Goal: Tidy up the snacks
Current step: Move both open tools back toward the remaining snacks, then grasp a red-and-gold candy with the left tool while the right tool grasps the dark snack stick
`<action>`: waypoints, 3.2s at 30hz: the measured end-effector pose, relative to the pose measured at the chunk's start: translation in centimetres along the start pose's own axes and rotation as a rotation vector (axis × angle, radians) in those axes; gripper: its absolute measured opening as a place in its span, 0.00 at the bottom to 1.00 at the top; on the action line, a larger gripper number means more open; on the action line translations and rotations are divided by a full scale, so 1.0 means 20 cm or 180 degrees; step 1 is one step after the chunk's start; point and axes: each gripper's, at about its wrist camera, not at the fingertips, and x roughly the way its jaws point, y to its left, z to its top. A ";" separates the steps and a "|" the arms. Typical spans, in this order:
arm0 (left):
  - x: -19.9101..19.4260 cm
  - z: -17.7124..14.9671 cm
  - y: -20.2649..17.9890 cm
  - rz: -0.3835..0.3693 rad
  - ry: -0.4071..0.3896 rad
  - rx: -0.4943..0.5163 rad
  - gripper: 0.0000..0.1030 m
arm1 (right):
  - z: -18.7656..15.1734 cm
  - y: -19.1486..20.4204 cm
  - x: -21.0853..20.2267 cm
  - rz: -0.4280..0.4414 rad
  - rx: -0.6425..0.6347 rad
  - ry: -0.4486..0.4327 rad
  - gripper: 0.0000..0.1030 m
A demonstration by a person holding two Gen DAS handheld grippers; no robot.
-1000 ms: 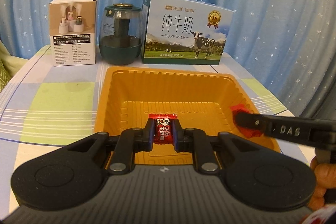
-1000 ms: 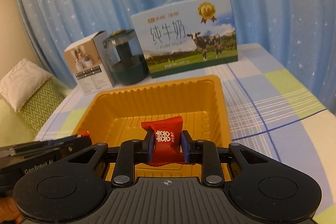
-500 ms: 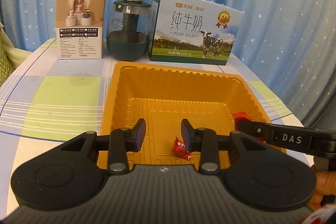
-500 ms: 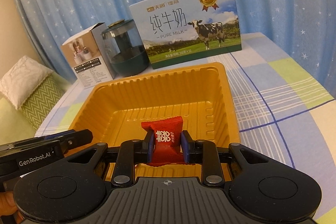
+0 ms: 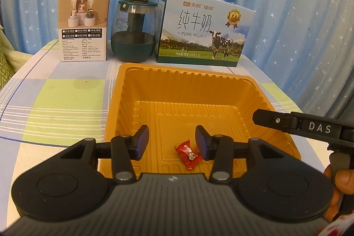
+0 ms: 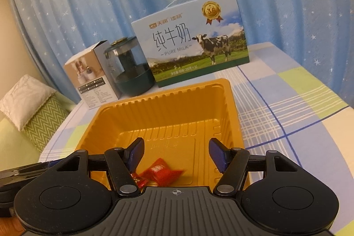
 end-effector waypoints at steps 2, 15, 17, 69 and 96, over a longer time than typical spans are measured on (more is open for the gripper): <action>0.00 0.00 0.00 0.0000 -0.0005 0.0003 0.41 | 0.00 0.00 -0.01 -0.0018 -0.0029 -0.0013 0.63; -0.24 -0.06 -0.06 0.0027 -0.0170 0.0077 0.42 | -0.04 0.01 -0.25 -0.0074 -0.0030 -0.0206 0.63; -0.30 -0.09 -0.07 0.0044 -0.0189 0.0125 0.42 | -0.06 0.02 -0.30 -0.0065 -0.0005 -0.0197 0.63; -0.85 -0.76 0.13 0.0250 0.0299 -0.0038 0.44 | -0.89 0.34 -0.47 0.0744 -0.1937 0.1078 0.36; -0.71 -0.74 0.09 0.0171 0.0354 -0.0005 0.54 | -0.89 0.33 -0.56 0.0601 -0.1690 0.0790 0.29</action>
